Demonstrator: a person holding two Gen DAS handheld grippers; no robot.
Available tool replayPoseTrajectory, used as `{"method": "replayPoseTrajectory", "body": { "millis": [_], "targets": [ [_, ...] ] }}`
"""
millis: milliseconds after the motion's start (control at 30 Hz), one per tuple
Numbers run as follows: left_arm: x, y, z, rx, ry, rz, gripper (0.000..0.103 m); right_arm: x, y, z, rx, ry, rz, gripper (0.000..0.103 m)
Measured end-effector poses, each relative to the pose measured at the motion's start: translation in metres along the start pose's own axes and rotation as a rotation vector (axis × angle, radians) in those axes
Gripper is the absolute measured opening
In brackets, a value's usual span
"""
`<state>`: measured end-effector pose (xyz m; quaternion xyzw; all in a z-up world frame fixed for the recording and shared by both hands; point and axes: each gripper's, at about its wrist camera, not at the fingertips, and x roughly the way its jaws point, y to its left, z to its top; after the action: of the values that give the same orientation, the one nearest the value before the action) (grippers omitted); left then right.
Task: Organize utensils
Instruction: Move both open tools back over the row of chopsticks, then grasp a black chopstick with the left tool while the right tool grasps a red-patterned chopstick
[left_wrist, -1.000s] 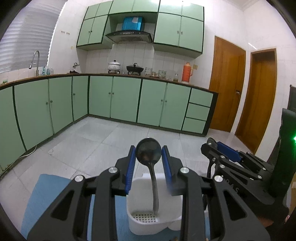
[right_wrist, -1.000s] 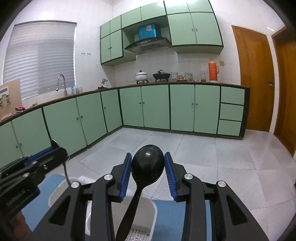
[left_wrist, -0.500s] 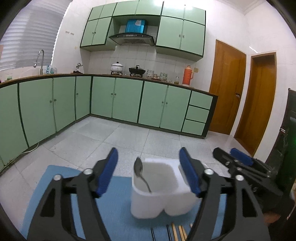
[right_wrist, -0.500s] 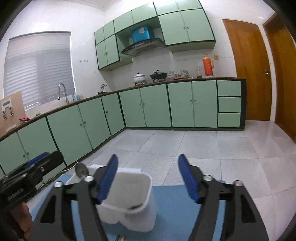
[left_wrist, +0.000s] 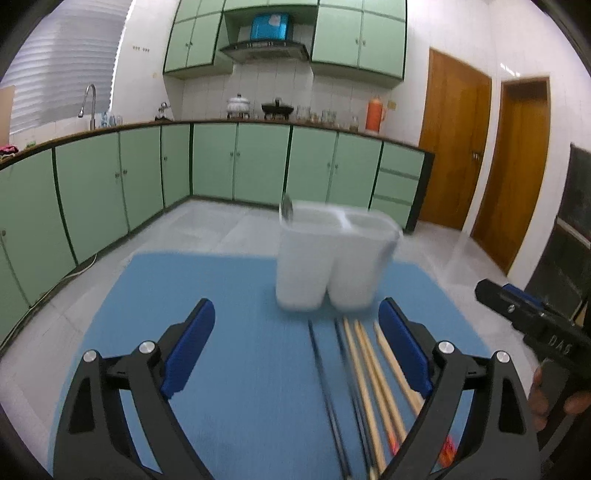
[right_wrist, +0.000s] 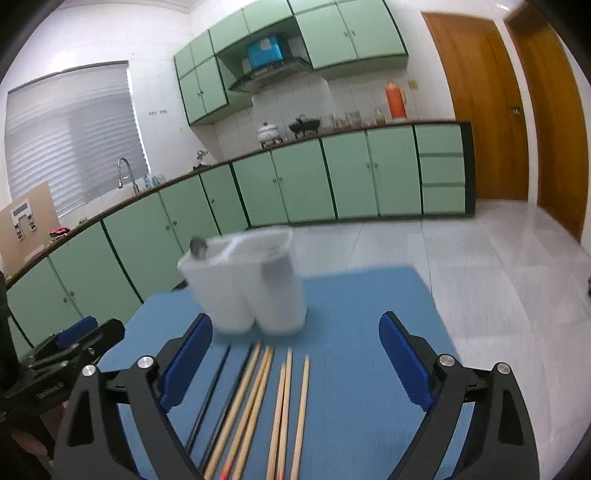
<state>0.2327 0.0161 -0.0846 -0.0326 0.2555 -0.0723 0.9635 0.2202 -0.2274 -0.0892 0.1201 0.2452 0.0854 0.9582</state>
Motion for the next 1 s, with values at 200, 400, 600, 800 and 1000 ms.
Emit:
{"method": "replayPoseTrajectory", "body": {
  "millis": [200, 400, 600, 800, 1000],
  "targets": [
    [-0.018, 0.0, -0.045, 0.057, 0.104, 0.008, 0.087, -0.032, -0.008, -0.046, 0.028, 0.083, -0.017, 0.089],
    [-0.029, -0.003, -0.076, 0.068, 0.189, 0.004, 0.084, -0.05, -0.008, -0.078, 0.039, 0.161, -0.019, 0.079],
    [-0.031, -0.01, -0.095, 0.066, 0.262, -0.024, 0.078, -0.061, 0.001, -0.097, 0.015, 0.218, 0.002, 0.061],
    [-0.027, -0.018, -0.109, 0.075, 0.326, -0.023, 0.071, -0.067, 0.005, -0.114, 0.001, 0.27, 0.013, 0.046],
    [-0.021, -0.023, -0.119, 0.073, 0.364, -0.001, 0.066, -0.073, 0.005, -0.126, 0.006, 0.307, 0.021, 0.041]
  ]
}}
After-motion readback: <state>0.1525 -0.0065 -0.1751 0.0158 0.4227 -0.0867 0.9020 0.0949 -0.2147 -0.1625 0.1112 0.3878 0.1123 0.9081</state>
